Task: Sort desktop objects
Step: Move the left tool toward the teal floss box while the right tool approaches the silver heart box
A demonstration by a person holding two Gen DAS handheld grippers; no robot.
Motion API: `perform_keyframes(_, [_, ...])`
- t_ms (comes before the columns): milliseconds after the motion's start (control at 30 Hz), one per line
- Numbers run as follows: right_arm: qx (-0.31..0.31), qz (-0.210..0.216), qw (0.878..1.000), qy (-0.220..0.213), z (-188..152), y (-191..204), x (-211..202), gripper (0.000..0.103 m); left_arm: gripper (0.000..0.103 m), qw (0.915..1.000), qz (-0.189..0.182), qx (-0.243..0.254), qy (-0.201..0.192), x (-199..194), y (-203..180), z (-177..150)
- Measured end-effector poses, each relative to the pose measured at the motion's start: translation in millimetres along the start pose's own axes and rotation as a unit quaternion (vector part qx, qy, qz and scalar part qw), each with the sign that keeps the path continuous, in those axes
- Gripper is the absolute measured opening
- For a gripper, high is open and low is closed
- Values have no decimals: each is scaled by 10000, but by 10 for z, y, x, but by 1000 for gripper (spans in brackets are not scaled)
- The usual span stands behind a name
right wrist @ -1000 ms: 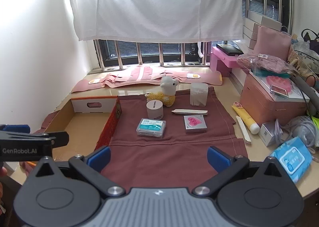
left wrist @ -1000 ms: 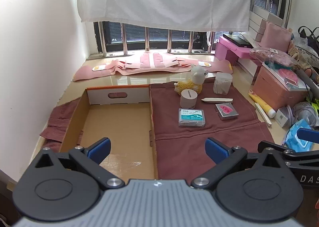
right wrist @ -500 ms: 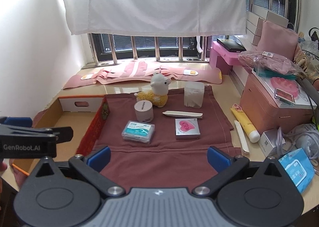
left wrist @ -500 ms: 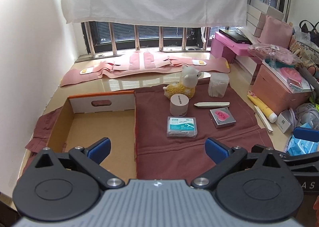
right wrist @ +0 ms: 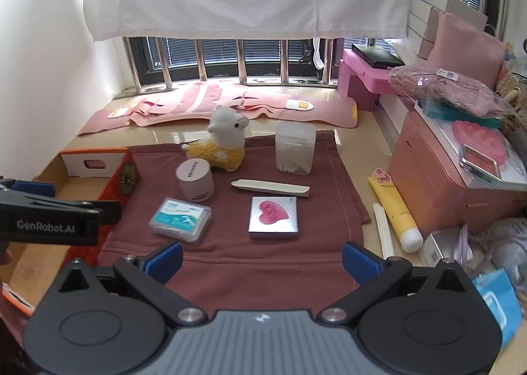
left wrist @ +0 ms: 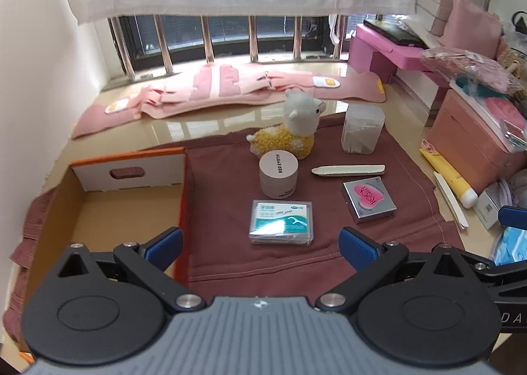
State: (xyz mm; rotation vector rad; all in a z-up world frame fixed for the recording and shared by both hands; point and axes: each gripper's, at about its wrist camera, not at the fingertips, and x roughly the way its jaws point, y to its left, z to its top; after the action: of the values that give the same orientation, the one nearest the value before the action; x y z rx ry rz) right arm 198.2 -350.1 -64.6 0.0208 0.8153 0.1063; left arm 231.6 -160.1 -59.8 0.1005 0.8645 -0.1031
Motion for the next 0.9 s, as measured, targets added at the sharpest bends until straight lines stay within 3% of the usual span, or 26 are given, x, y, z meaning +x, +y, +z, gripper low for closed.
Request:
perform_keyframes(433, [-181,147,9991,364,153,-370,886,103,103,9991,300,-113,272,755,-219,92])
perform_keyframes(667, [-494,324,9967,558,167,-331,1363,103,103,9975,597,35,387,1128,-325,47])
perform_keyframes(900, [-727,510,9931,772,243,-311,1718,101,103,9966,564,25,592,1440,-269,-1])
